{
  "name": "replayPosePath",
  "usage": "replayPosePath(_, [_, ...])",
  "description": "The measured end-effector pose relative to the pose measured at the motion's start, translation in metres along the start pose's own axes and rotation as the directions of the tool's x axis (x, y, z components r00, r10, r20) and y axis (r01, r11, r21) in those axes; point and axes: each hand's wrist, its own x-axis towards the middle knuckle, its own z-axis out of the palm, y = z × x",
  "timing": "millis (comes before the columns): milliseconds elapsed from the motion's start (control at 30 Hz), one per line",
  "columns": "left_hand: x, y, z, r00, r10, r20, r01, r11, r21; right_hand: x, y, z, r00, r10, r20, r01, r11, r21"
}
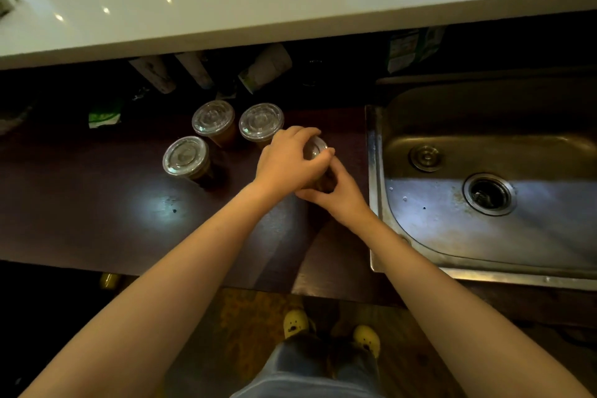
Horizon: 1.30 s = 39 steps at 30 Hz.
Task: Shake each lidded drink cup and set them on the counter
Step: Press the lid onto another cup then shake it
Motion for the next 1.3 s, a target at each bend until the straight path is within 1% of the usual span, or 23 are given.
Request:
replayPosePath(100, [0.016,0.018,-0.036,0.996,0.087,-0.021,-0.088,0.995,-0.050,0.010,-0.036,-0.006,0.996,-0.087,-0.036,0.087,0.996,-0.012])
replayPosePath(167, [0.023,0.028,-0.064,0.993,0.110,-0.043,-0.115,0.984,-0.134,0.018,-0.063,-0.011,0.985,-0.157,-0.066,0.155,0.987,-0.037])
replayPosePath(233, [0.024,0.037,-0.092,0.995,0.080,-0.058,-0.093,0.953,-0.289,0.022,-0.093,-0.017,0.963,-0.255,-0.089,0.246,0.964,-0.098])
replayPosePath(300, [0.022,0.045,-0.118,0.996,0.041,-0.075,-0.070,0.897,-0.437,0.024,-0.121,-0.021,0.923,-0.372,-0.097,0.348,0.917,-0.197])
replayPosePath(367, [0.019,0.051,-0.141,0.997,0.001,-0.080,-0.040,0.872,-0.487,0.026,-0.145,-0.023,0.879,-0.464,-0.111,0.421,0.864,-0.274])
replayPosePath(400, [0.018,0.051,-0.150,0.999,-0.012,-0.048,-0.014,0.864,-0.504,0.026,-0.156,-0.024,0.857,-0.500,-0.121,0.445,0.838,-0.315])
replayPosePath(433, [0.016,0.052,-0.158,1.000,-0.011,0.018,0.019,0.841,-0.541,0.027,-0.166,-0.024,0.838,-0.532,-0.124,0.461,0.811,-0.360])
replayPosePath(500, [0.010,0.051,-0.171,0.985,0.042,0.170,0.078,0.763,-0.642,0.029,-0.181,-0.022,0.804,-0.586,-0.102,0.488,0.748,-0.451])
replayPosePath(533, [0.008,0.049,-0.176,0.975,0.073,0.210,0.091,0.732,-0.675,0.030,-0.187,-0.021,0.791,-0.607,-0.079,0.498,0.713,-0.493])
replayPosePath(600, [0.007,0.045,-0.183,0.973,0.099,0.209,0.074,0.722,-0.688,0.031,-0.194,-0.017,0.775,-0.630,-0.036,0.510,0.659,-0.552])
replayPosePath(667, [0.009,0.041,-0.185,0.983,0.080,0.168,0.062,0.711,-0.700,0.032,-0.198,-0.015,0.770,-0.638,0.002,0.528,0.635,-0.564])
replayPosePath(733, [0.010,0.034,-0.184,0.988,0.062,0.144,0.067,0.661,-0.748,0.033,-0.201,-0.017,0.786,-0.616,0.048,0.546,0.656,-0.522])
replayPosePath(767, [0.009,0.031,-0.182,0.990,0.060,0.126,0.059,0.635,-0.770,0.032,-0.203,-0.020,0.817,-0.573,0.067,0.533,0.706,-0.467])
replayPosePath(800, [0.007,0.028,-0.180,0.993,0.064,0.098,0.038,0.618,-0.785,0.031,-0.205,-0.023,0.861,-0.503,0.074,0.489,0.779,-0.392])
replayPosePath(867, [0.004,0.022,-0.177,0.996,0.079,0.033,-0.022,0.604,-0.796,0.026,-0.209,-0.029,0.940,-0.333,0.068,0.340,0.916,-0.215])
replayPosePath(900, [0.002,0.019,-0.176,0.996,0.090,0.003,-0.052,0.598,-0.800,0.024,-0.209,-0.031,0.967,-0.247,0.065,0.253,0.960,-0.122])
replayPosePath(967, [-0.002,0.016,-0.175,0.991,0.128,-0.049,-0.116,0.595,-0.795,0.023,-0.211,-0.032,0.987,-0.106,0.121,0.100,0.993,0.059])
replayPosePath(1000, [-0.003,0.016,-0.174,0.987,0.148,-0.069,-0.145,0.597,-0.789,0.022,-0.213,-0.030,0.985,-0.070,0.159,0.052,0.992,0.115])
replayPosePath(1033, [-0.005,0.016,-0.174,0.982,0.169,-0.086,-0.172,0.595,-0.785,0.021,-0.216,-0.027,0.982,-0.052,0.184,0.024,0.989,0.147])
replayPosePath(1100, [-0.007,0.016,-0.172,0.972,0.205,-0.114,-0.216,0.589,-0.779,0.021,-0.222,-0.021,0.981,-0.044,0.187,0.013,0.987,0.159])
replayPosePath(1200, [-0.007,0.017,-0.171,0.958,0.246,-0.146,-0.271,0.616,-0.740,0.023,-0.227,-0.016,0.987,-0.061,0.146,0.049,0.995,0.088])
replayPosePath(1267, [-0.004,0.016,-0.169,0.953,0.268,-0.143,-0.287,0.639,-0.714,0.026,-0.224,-0.014,0.990,-0.063,0.126,0.053,0.995,0.085])
replayPosePath(1300, [-0.004,0.016,-0.168,0.950,0.280,-0.135,-0.288,0.629,-0.722,0.027,-0.222,-0.014,0.991,-0.058,0.119,0.048,0.995,0.088])
